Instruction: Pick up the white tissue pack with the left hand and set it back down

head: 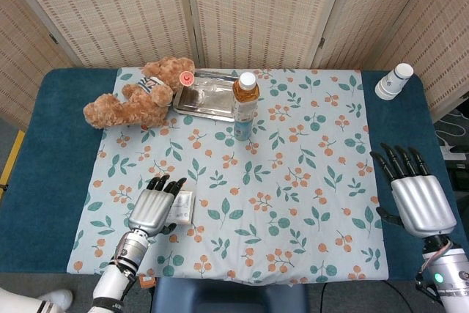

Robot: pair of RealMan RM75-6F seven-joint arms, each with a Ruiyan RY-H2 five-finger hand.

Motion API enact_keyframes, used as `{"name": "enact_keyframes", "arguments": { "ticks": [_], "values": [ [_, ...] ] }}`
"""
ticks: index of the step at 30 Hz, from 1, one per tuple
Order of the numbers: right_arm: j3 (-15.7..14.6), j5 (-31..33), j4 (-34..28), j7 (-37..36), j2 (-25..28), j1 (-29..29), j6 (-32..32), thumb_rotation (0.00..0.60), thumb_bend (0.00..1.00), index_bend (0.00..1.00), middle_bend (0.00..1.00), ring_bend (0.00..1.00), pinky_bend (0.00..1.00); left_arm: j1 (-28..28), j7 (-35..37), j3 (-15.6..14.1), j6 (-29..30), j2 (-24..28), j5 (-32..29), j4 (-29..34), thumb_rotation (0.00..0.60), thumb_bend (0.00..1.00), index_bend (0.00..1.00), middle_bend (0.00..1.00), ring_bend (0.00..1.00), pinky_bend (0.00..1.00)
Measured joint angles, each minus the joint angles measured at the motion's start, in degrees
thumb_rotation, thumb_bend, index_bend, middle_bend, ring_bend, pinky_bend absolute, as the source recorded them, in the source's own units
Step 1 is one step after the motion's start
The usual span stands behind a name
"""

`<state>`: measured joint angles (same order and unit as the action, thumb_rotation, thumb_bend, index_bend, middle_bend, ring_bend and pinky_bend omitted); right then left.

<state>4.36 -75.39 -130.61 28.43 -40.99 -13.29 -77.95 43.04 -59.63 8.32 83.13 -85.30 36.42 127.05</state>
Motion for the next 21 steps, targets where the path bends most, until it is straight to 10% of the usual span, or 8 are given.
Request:
{"name": "enact_keyframes", "arguments": {
  "ticks": [21],
  "values": [
    [0.67,2.10,0.20,-0.64,0.51,-0.49,0.84,0.600,0.12,0.10,0.00,0.00,0.00,3.86,-2.42,0.13,1.57,-7.07,-6.69,-7.34,0.600,0.21,0.03,0.11,0.00,0.06]
  ]
}}
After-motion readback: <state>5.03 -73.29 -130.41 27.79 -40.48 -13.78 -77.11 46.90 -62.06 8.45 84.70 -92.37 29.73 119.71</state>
